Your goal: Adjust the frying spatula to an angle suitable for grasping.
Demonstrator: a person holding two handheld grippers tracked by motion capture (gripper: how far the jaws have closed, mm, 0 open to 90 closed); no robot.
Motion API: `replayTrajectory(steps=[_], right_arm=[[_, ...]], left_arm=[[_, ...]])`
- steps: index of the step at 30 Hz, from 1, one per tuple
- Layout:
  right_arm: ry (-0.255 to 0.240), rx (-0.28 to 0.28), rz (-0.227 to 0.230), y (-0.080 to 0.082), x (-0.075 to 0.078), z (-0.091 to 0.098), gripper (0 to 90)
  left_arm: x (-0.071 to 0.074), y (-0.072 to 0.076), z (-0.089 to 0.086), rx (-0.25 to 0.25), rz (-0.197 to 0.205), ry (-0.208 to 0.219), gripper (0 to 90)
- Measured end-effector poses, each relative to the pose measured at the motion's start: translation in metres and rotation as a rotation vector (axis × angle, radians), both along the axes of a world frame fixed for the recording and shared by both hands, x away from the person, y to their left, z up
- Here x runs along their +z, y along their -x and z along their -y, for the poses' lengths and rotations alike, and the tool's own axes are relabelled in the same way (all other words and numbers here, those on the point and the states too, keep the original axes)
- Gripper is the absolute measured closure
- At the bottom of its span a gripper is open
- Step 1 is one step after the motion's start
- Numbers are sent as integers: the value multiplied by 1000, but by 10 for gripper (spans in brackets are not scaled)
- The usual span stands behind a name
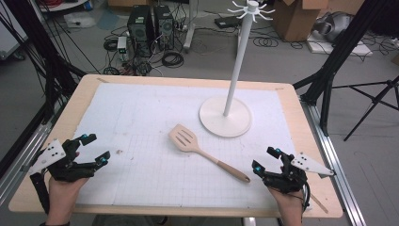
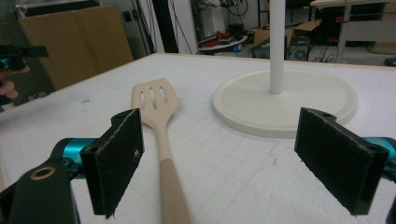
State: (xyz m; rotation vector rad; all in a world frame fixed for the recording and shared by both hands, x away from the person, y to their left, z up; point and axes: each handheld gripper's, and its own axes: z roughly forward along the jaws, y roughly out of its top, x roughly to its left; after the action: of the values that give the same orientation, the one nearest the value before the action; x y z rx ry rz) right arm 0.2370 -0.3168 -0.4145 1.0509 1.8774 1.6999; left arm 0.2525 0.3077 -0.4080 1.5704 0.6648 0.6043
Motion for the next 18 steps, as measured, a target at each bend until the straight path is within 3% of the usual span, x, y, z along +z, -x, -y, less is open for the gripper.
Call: replayTrajectory(steps=[2, 7, 11, 18], right_arm=[[-9, 0, 0, 0, 0, 2, 140], [-6, 12, 0, 1, 0, 3, 140], [-13, 23, 8, 3, 2, 1, 142], [0, 64, 5, 4, 6, -3, 270]], left_arm=[[-1, -2, 1, -1, -20, -15, 179], [-3, -2, 3, -9, -40, -1, 180], [-3, -2, 6, -9, -41, -9, 180], [-4, -3, 9, -20, -42, -14, 181]])
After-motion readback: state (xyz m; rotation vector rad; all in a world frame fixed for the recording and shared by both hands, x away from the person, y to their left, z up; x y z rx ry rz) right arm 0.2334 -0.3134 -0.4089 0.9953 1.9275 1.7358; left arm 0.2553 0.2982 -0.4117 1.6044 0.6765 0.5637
